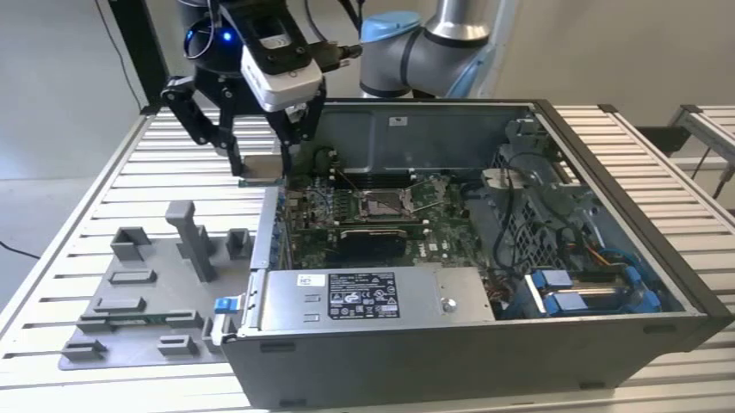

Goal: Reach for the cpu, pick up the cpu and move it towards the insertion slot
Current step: 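Pick up the cpu and move it towards the insertion slot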

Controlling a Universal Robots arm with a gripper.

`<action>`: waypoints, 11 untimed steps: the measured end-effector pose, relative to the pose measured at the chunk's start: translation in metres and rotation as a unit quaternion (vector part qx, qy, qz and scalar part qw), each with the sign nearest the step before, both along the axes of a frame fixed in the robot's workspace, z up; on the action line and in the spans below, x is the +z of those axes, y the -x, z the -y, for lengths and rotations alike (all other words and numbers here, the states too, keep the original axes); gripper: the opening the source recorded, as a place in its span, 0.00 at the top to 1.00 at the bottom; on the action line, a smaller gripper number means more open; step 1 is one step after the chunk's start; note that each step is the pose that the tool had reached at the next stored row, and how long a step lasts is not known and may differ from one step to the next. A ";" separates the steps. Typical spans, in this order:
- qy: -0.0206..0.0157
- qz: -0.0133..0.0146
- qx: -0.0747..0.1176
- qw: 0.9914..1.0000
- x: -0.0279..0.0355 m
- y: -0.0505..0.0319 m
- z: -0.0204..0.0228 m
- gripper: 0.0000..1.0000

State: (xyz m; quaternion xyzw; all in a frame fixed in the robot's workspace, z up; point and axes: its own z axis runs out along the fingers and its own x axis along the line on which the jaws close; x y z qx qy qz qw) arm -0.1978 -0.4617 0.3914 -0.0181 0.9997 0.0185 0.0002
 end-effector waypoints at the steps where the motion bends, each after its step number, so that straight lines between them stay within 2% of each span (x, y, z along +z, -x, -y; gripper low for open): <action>1: 0.000 0.000 0.000 1.000 0.0000 -0.0023 0.0000 1.00; 4: 0.000 0.000 0.000 1.000 0.0000 -0.0091 0.0000 1.00; 5: 0.000 0.000 0.000 1.000 0.0000 -0.0193 0.0000 1.00; 11: 0.000 0.000 0.000 1.000 0.0000 -0.0319 0.0000 1.00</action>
